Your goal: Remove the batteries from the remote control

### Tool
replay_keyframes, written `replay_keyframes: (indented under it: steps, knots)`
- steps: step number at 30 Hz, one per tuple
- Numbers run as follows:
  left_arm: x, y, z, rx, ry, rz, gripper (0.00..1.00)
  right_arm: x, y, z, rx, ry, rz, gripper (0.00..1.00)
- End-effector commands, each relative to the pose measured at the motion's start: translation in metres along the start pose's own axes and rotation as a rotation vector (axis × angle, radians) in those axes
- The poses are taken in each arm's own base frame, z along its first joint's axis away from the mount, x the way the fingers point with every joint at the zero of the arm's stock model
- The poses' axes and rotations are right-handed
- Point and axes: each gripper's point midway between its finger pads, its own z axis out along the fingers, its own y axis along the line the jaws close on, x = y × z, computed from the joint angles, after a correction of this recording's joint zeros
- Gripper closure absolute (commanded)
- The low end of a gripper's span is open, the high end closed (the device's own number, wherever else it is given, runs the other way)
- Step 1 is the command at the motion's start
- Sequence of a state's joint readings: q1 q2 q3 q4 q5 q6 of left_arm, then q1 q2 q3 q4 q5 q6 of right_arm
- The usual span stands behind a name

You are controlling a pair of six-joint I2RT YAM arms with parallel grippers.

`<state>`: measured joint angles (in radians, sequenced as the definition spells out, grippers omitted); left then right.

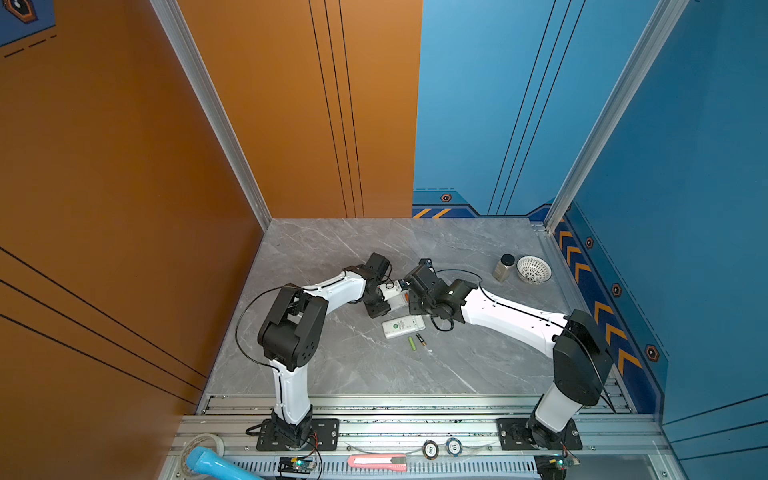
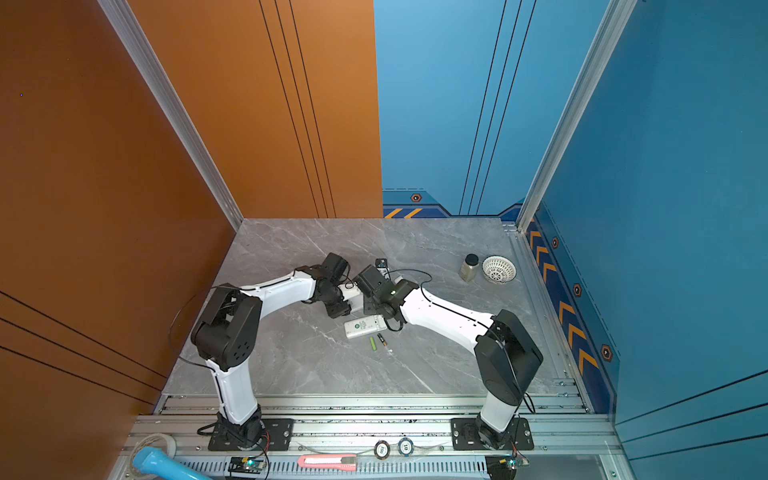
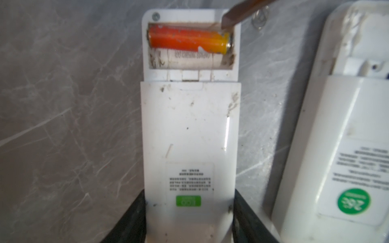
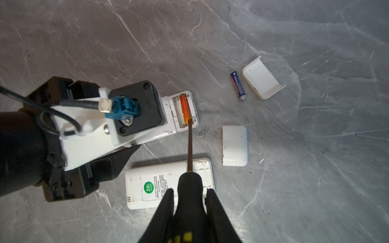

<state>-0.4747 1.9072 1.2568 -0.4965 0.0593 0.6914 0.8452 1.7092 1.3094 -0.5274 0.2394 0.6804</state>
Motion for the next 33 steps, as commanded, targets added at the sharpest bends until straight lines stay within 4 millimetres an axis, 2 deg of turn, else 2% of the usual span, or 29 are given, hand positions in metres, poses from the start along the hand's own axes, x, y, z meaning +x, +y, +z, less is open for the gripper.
replay_keyframes:
  steps: [1, 14, 26, 33]
  knots:
    - [-0.003, -0.009, -0.009, 0.015, 0.005, 0.038, 1.0, -0.004, -0.001, -0.007, -0.009, -0.017, 0.02, 1.0]
    - [-0.003, -0.007, -0.01, 0.0, 0.008, 0.041, 1.0, 0.005, 0.0, -0.006, -0.014, 0.02, 0.016, 1.0]
    - [-0.004, -0.004, -0.012, -0.012, 0.005, 0.046, 1.0, 0.013, -0.01, 0.0, 0.062, 0.068, -0.004, 1.0]
    - [-0.006, -0.006, -0.014, -0.004, -0.007, 0.064, 1.0, 0.011, -0.003, 0.007, 0.061, 0.077, -0.048, 1.0]
